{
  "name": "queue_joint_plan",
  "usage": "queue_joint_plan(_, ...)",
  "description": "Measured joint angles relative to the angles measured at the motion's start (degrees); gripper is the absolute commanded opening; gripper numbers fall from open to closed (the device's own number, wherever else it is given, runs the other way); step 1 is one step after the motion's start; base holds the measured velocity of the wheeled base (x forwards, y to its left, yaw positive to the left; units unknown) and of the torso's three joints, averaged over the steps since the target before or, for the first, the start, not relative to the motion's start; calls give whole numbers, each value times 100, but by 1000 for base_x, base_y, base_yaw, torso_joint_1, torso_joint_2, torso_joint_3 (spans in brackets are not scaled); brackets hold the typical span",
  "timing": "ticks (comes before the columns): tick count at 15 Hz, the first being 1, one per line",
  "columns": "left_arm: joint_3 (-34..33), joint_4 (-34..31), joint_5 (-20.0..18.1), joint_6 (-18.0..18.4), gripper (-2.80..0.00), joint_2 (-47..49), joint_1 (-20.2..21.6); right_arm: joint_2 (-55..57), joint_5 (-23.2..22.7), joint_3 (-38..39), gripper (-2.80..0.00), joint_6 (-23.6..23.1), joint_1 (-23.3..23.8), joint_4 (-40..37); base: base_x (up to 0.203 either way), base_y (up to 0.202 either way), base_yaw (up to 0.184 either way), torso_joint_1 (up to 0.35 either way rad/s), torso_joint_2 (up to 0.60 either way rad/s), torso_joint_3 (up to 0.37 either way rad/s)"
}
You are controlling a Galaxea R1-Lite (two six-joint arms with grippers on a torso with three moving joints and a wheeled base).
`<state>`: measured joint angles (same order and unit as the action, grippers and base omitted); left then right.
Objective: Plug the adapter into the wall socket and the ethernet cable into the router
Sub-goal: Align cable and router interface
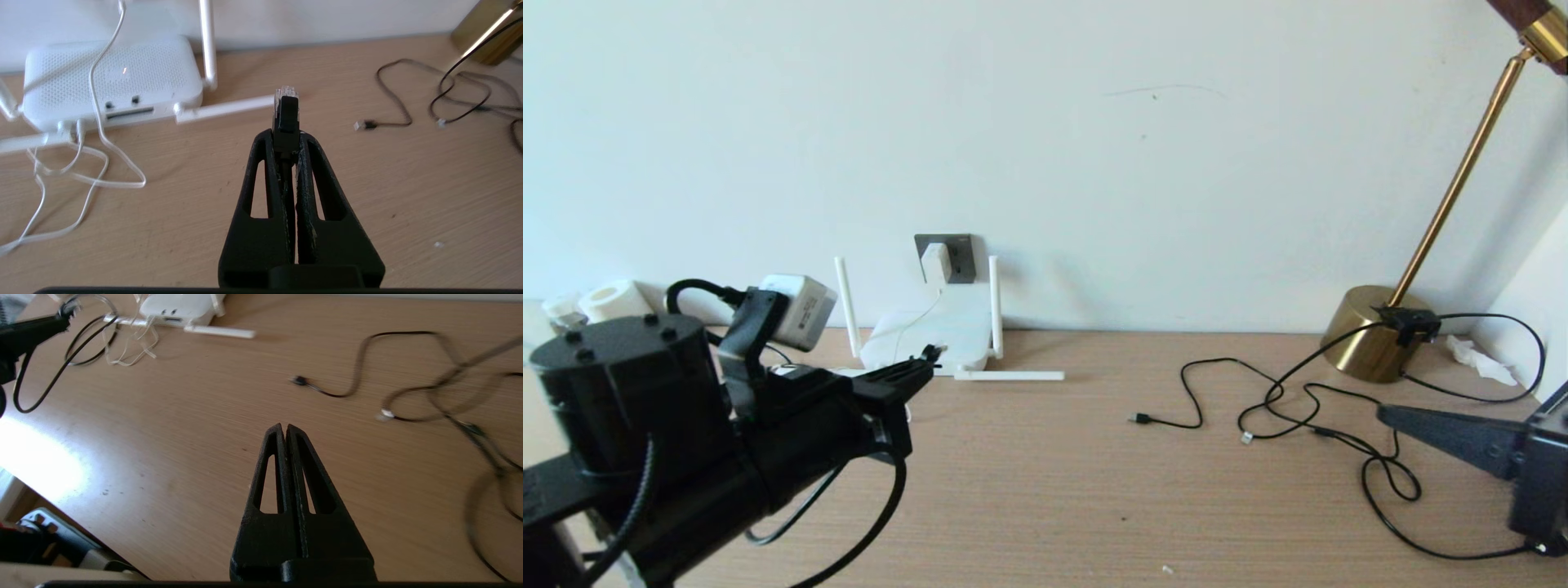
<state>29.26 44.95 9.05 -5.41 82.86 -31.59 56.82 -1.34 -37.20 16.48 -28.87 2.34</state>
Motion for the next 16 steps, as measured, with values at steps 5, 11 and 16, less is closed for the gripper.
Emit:
queue_joint_plan(5, -147, -104, 64, -30, -280, 122, 65, -2006, 466, 313, -280, -735, 1780, -1353, 0, 0, 0, 0, 0, 0)
queue_joint_plan(11, -1009, -138, 79, -37, -280, 232, 181, -4056, -567, 1845, -280, -1777, 3005, -1592, 0, 0, 0, 0, 0, 0)
queue_joint_plan(16, -763, -104, 634, -148, -280, 489, 133, -5235, -1214, 2784, -280, -1992, 2958, -1595, 0, 0, 0, 0, 0, 0)
